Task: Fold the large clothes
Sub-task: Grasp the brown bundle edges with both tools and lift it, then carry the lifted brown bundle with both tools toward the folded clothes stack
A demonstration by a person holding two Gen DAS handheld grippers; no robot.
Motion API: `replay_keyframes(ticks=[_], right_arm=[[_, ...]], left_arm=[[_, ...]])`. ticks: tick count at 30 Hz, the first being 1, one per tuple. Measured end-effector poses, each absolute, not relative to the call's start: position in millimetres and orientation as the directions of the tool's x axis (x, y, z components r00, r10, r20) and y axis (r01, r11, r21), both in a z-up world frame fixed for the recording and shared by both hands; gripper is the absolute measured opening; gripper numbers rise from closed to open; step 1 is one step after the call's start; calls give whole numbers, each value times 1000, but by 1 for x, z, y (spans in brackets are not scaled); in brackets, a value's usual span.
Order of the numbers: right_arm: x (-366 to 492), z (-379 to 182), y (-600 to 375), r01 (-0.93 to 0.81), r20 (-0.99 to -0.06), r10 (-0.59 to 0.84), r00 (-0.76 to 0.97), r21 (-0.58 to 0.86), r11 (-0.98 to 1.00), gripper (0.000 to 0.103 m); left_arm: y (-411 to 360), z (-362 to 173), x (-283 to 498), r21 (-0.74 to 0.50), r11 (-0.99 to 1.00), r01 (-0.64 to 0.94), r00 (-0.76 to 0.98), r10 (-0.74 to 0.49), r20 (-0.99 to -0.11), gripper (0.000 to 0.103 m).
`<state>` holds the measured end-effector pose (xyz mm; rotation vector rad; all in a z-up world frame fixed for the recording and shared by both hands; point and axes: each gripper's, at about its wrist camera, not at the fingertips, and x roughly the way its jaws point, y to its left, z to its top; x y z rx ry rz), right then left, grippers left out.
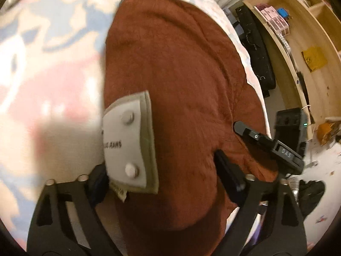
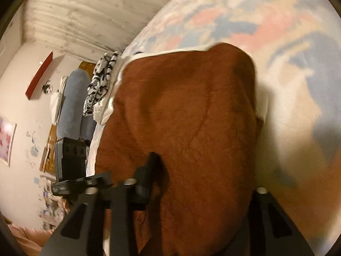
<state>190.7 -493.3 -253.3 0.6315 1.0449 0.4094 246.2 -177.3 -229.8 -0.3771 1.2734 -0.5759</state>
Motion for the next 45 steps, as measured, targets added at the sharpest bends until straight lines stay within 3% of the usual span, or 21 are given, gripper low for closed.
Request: replay_keyframes(ticks=[4, 8, 17, 27, 36, 45], right_arm=[[185, -229, -471, -50, -699, 527, 483, 579, 814, 21], [175, -204, -446, -66, -716, 487, 500, 529, 846, 17], [123, -138, -370, -107, -704, 462, 539, 487, 867, 16], [97, -55, -248, -232, -646, 500, 577, 457, 859, 16], [167, 26, -111, -346, -566, 573, 593, 464, 816, 16], [301, 68, -11, -389, -493, 603, 627, 473, 791, 16]], left_arm=[[-181, -205, 239, -525, 816, 241, 252, -575, -778, 62], [-179, -179, 230, -498, 825, 268, 287, -561, -776, 55], [-142, -113, 192, -472, 827, 305, 362, -559, -746, 53], [-42, -24, 173, -451, 846, 284, 481, -533, -696, 53], [67, 69, 252, -388, 888, 248, 594, -456, -663, 53], [144, 123, 414, -318, 914, 252, 657, -403, -637, 53]])
